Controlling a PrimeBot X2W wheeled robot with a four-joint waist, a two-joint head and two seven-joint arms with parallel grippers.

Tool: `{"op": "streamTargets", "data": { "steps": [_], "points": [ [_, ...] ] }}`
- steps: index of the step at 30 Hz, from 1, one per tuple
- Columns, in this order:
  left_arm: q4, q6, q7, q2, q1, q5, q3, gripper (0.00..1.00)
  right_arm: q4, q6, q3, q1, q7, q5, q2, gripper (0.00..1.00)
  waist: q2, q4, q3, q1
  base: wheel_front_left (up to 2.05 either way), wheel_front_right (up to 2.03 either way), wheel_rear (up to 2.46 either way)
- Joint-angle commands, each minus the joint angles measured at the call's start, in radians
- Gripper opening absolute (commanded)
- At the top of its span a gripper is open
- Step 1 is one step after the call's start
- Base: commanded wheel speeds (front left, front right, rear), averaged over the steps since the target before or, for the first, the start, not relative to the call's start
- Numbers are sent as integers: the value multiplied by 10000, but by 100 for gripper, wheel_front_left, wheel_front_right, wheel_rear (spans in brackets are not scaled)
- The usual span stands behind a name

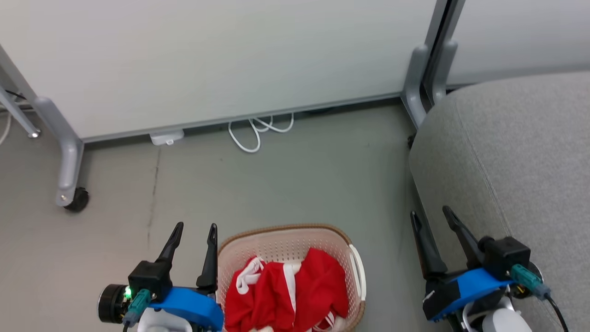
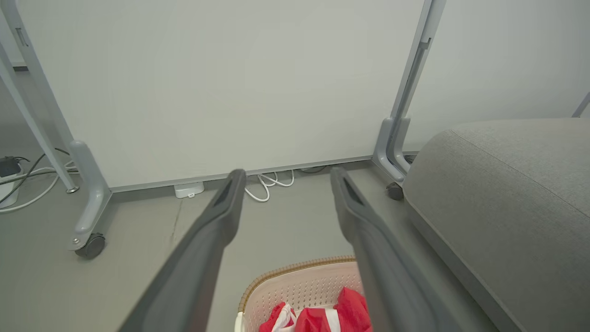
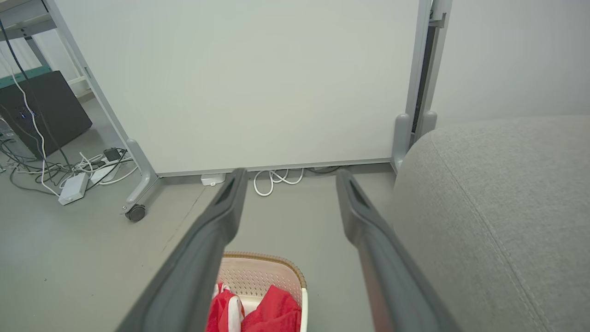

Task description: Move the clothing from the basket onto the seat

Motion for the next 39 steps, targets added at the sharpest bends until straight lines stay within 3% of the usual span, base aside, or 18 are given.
{"op": "streamTargets", "data": {
  "steps": [1,24,39],
  "points": [
    [127,-68,-47,44,-288,38,-14,100,-99,4,65,-252,-20,12,-51,100,0,-277,529,0,0,0,0],
    [3857,-51,-41,673,-3662,-296,-1038,100,-311,4,1335,-3015,-783,684,-40,100,0,-2378,5256,0,0,0,0],
    [6109,24,91,1458,-5462,-440,-1136,100,-700,4,2141,-3939,-998,1442,-32,100,0,-3587,7178,0,0,0,0]
  ]
}}
